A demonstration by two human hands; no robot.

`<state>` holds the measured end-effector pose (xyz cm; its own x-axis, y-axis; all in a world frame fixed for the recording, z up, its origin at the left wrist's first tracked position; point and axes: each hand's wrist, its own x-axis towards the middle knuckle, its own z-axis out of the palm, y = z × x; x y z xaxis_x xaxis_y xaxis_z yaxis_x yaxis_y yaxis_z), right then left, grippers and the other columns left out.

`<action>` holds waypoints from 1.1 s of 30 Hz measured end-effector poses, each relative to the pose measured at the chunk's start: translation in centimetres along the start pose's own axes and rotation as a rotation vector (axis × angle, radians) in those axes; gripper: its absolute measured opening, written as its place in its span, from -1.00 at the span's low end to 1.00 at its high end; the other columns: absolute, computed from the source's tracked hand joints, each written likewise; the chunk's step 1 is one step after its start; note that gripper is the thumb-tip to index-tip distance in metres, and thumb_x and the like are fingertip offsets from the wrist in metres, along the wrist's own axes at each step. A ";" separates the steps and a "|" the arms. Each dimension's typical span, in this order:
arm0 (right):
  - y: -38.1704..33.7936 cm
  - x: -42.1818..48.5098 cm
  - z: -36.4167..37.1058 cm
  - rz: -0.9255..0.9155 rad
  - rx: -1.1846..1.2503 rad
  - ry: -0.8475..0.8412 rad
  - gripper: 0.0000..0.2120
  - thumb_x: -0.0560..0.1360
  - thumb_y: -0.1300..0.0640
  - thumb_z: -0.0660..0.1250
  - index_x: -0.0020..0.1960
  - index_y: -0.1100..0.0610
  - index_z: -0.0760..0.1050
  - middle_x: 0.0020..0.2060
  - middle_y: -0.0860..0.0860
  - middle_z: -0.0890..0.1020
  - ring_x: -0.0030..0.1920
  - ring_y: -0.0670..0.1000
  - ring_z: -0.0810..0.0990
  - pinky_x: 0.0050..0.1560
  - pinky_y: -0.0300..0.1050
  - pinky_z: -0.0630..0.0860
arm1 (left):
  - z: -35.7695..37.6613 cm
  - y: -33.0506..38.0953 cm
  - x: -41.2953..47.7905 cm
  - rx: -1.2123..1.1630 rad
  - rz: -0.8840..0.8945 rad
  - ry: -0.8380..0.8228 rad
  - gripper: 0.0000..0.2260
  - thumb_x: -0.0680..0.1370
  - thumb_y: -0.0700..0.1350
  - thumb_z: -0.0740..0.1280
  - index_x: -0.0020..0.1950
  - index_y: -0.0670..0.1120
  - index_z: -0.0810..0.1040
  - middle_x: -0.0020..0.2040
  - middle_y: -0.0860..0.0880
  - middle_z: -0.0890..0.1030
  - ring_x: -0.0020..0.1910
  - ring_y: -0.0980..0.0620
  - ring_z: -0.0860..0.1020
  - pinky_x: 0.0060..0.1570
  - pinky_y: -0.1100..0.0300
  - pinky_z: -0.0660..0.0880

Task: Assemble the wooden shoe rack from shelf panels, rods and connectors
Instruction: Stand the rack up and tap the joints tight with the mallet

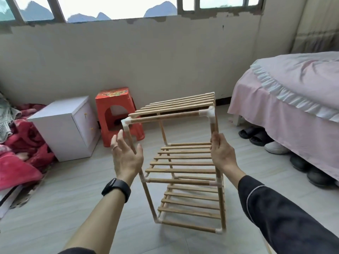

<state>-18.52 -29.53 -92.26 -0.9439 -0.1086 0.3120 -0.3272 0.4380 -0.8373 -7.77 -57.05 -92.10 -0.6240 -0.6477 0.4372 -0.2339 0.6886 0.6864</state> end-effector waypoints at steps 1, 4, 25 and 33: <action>0.2 0.6 -0.2 0.023 0.001 0.016 -0.49 0.63 -0.32 -0.13 0.00 0.04 0.39 -0.22 0.08 0.58 -0.25 0.09 0.57 -0.29 -0.06 0.41 | 0.8 -0.9 -0.3 -0.068 -0.127 -0.058 -0.32 0.60 0.08 0.33 0.58 0.07 -0.02 0.58 -0.19 0.07 0.53 -0.24 0.18 0.43 -0.19 0.29; 1.4 2.1 -1.0 0.104 0.010 0.048 -0.45 0.62 -0.35 -0.17 -0.02 0.03 0.39 -0.23 0.04 0.60 -0.20 0.08 0.60 -0.22 -0.03 0.41 | 3.2 -3.3 -0.9 -0.176 -0.347 -0.281 -0.28 0.62 0.20 0.25 0.60 0.06 -0.11 0.55 -0.30 0.14 0.52 -0.29 0.21 0.44 -0.18 0.25; 5.8 9.1 -3.3 0.294 0.147 0.201 -0.33 0.54 -0.50 -0.11 -0.21 0.02 0.46 -0.36 -0.06 0.57 -0.27 0.01 0.58 -0.05 0.13 0.61 | 13.7 -3.5 2.7 -0.220 -0.259 -0.545 -0.43 0.62 0.34 -0.10 0.17 -0.07 0.45 -0.01 0.01 0.56 0.07 -0.10 0.58 0.06 -0.09 0.55; 10.0 6.3 -0.6 0.322 0.042 0.081 -0.42 0.66 -0.28 -0.20 0.32 0.05 0.39 0.13 0.07 0.57 0.19 0.15 0.55 0.13 0.02 0.45 | 13.8 -3.3 1.3 -0.176 -0.330 -0.547 -0.23 0.55 0.44 -0.17 0.34 -0.11 0.44 0.21 -0.18 0.62 0.19 -0.20 0.59 0.22 -0.18 0.51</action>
<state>-27.71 -25.26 -98.37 -0.9930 0.1013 0.0610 -0.0154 0.4010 -0.9160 -18.08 -55.66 -101.85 -0.8399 -0.5246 -0.1390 -0.3816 0.3888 0.8386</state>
